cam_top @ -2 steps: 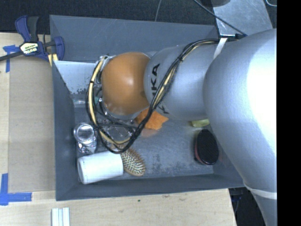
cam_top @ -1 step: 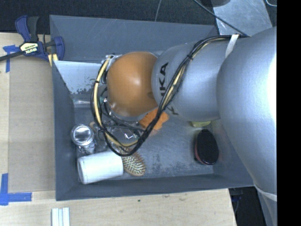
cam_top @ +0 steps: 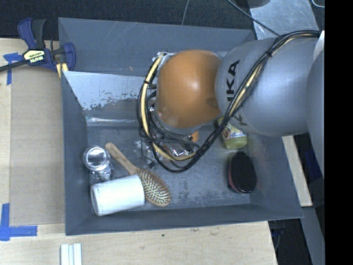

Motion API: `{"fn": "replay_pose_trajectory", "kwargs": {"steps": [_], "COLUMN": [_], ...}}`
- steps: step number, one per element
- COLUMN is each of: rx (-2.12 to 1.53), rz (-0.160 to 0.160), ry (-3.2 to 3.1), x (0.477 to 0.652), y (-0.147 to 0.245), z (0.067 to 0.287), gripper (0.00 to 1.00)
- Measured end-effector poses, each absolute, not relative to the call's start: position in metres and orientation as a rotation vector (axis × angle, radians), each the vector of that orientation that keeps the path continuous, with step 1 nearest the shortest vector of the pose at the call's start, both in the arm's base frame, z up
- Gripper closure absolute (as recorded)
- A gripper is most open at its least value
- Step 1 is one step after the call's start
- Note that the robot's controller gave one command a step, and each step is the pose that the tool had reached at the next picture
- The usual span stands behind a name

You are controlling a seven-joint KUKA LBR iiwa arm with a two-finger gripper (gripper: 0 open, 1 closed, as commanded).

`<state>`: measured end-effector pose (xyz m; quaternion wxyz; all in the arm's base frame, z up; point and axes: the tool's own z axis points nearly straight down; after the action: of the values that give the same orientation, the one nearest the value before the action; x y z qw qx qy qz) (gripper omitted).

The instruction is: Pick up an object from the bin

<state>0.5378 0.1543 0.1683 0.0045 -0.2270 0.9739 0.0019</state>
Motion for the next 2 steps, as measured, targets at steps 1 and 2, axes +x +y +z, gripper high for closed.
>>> {"fn": "replay_pose_trajectory", "kwargs": {"steps": [1,2], "rx": [-0.937,-0.941], "rz": [0.0,0.006], "ry": [2.975,2.981], "x": [0.5179,0.515], "y": [0.165,0.1671], "z": [0.1057,0.1049], "gripper": [1.0,0.0]}}
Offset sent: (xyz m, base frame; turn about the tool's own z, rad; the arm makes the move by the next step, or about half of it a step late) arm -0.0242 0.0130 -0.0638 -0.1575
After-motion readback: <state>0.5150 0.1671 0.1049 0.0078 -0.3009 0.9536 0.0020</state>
